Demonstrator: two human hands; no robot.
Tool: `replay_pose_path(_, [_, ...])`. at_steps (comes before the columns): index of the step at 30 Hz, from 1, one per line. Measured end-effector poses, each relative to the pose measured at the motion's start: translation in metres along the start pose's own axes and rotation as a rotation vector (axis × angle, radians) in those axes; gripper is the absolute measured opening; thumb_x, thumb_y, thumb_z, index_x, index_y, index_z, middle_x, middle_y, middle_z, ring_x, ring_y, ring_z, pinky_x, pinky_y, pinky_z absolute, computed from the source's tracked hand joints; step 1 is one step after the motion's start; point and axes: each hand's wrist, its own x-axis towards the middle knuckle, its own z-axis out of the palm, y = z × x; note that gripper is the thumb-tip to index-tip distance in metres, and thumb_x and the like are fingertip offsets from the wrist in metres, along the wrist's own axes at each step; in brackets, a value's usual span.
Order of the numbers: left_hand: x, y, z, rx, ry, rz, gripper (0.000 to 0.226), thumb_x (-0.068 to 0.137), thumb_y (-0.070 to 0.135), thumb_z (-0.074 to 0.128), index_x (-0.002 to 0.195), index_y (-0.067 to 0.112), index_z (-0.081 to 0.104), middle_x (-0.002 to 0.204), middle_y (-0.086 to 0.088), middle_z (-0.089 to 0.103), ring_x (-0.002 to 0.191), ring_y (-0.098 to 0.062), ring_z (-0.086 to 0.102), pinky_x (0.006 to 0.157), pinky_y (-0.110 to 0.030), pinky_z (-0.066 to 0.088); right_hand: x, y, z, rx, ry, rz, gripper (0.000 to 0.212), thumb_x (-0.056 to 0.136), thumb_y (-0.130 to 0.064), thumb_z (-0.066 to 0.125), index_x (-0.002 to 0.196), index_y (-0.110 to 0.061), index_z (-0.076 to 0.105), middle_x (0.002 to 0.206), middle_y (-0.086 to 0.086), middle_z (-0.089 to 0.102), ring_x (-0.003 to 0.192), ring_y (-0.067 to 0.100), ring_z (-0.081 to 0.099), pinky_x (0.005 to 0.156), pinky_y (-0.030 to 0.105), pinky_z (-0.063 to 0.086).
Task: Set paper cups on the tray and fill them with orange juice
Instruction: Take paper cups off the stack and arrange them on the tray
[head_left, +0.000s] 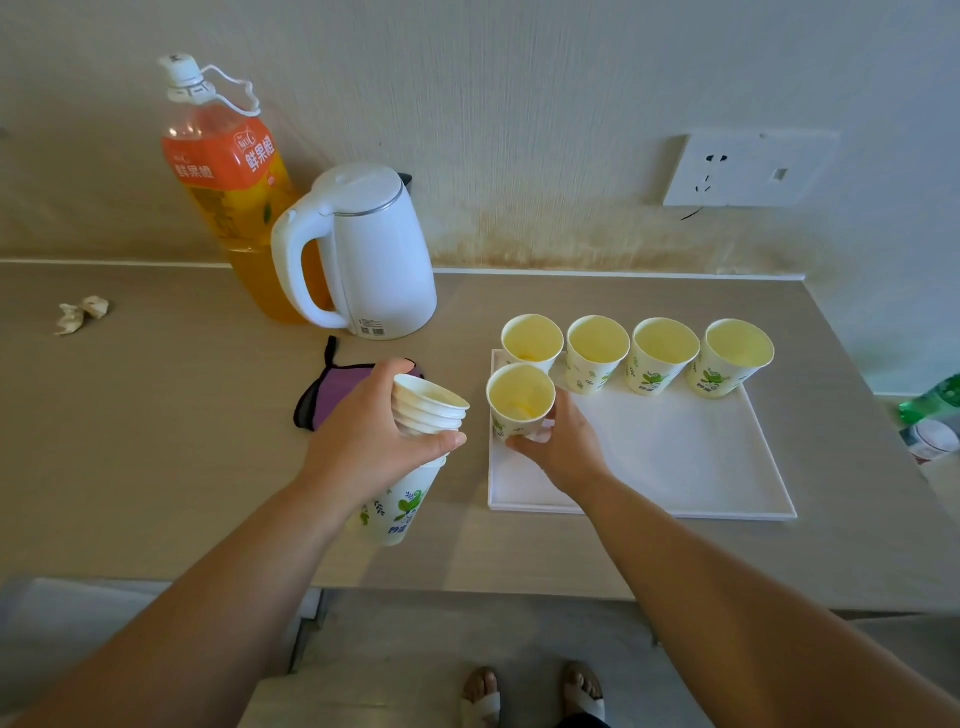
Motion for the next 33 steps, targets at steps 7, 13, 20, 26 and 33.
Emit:
replay_pose_path(7, [0.004,0.008,0.005,0.006,0.003,0.022,0.092,0.063,0.05,0.083,0.139,0.03,0.033,0.121,0.011,0.049,0.109,-0.01,0.048,0.09,-0.035,0.045,-0.006,0.005,-0.015,-0.04,-0.014,0.034,0.07,0.076,-0.009,0.074,0.135,-0.019,0.038,0.131,-0.002,0.049,0.112,0.013,0.049,0.092,0.031,0.045])
replay_pose_path(13, [0.009,0.028,0.011,0.005,0.026,0.083,0.081,0.06,0.048,0.085,0.124,0.027,0.041,0.104,0.016,0.052,0.096,-0.009,0.052,0.081,-0.034,0.048,-0.028,-0.051,-0.049,0.121,0.343,-0.179,0.02,0.087,-0.015,0.063,0.093,-0.031,0.053,0.098,-0.009,0.058,0.076,0.004,0.05,0.069,0.017,0.038])
replay_pose_path(20, [0.014,0.051,0.005,-0.001,0.047,0.185,0.074,0.063,0.045,0.083,0.123,0.023,0.047,0.108,0.008,0.06,0.098,-0.017,0.059,0.083,-0.04,0.05,-0.029,-0.123,-0.055,-0.02,-0.115,-0.422,0.01,0.087,-0.023,0.067,0.078,-0.024,0.062,0.076,-0.016,0.055,0.072,-0.001,0.046,0.068,0.011,0.035])
replay_pose_path(26, [0.013,0.055,0.007,0.023,0.103,0.168,0.049,0.068,0.055,0.072,0.098,0.023,0.051,0.089,0.01,0.061,0.082,-0.014,0.059,0.071,-0.035,0.049,-0.033,-0.124,-0.047,-0.209,0.086,-0.578,0.021,0.094,-0.022,0.055,0.084,-0.005,0.062,0.081,-0.005,0.055,0.066,0.011,0.046,0.063,0.028,0.037])
replay_pose_path(33, [0.015,0.062,0.007,0.032,0.136,0.136,0.046,0.07,0.059,0.065,0.096,0.025,0.05,0.09,0.009,0.061,0.08,-0.014,0.059,0.069,-0.034,0.049,-0.036,-0.132,-0.046,-0.225,0.251,-0.57,0.022,0.095,-0.023,0.054,0.089,-0.004,0.063,0.089,0.005,0.064,0.074,0.027,0.057,0.065,0.042,0.046])
